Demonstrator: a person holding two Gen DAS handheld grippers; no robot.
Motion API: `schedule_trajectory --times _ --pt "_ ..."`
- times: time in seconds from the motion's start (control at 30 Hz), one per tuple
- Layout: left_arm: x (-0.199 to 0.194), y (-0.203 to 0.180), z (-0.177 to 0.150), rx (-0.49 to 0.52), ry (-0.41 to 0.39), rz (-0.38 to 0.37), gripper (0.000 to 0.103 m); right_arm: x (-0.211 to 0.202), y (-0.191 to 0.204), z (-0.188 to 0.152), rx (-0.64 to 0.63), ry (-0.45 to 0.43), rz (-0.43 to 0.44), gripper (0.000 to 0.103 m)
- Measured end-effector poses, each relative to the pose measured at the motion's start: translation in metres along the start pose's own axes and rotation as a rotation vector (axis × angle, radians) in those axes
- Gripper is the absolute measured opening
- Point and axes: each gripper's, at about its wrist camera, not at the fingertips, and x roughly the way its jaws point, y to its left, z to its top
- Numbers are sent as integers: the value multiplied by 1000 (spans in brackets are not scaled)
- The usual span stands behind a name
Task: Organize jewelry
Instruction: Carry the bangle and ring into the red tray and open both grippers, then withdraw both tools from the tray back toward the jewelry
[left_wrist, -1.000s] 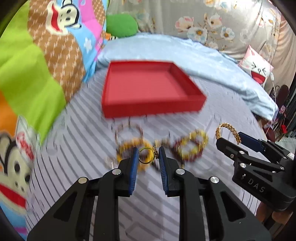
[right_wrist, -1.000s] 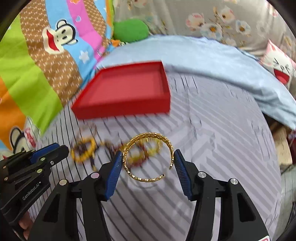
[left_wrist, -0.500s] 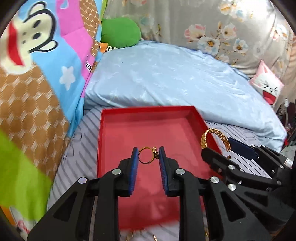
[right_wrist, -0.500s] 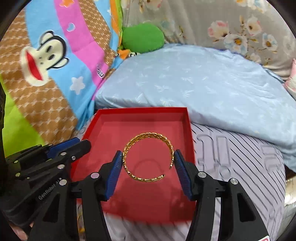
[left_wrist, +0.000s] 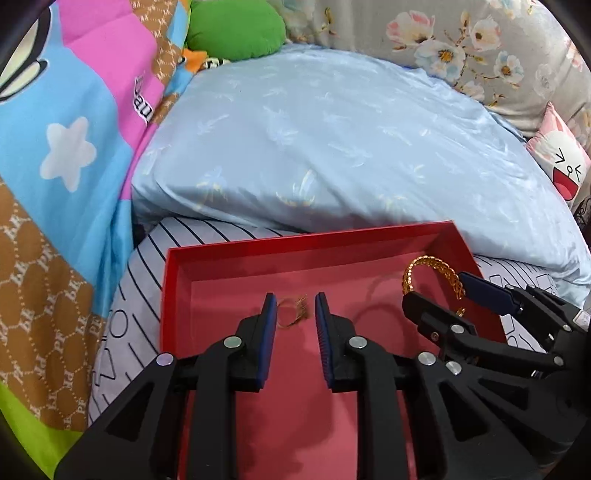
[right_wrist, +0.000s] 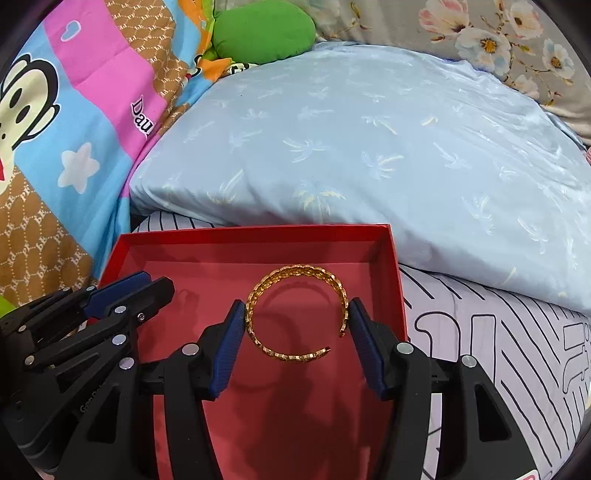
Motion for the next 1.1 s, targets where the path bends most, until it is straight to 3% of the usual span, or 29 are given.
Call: schedule_trajectory --times 0.1,0.17,0.27,0.57,0.77,1.1 --pt "5 4 1 -23 4 12 30 0 0 1 -6 -15 -26 56" --pt "4 8 1 -50 3 16 47 -6 -3 1 1 -28 -24 56" --pt "-9 12 -1 -64 -35 20 57 -20 -6 -2 13 -56 -3 61" --pt "-64 -3 -19 -2 -105 51 59 -85 0 -29 -32 -146 -20 64" --pt "-110 -14 -48 27 -145 54 60 -124 9 -62 -69 -180 -46 66" --pt "-152 -5 -116 -7 -141 66 64 -164 9 -148 -47 -175 -50 67"
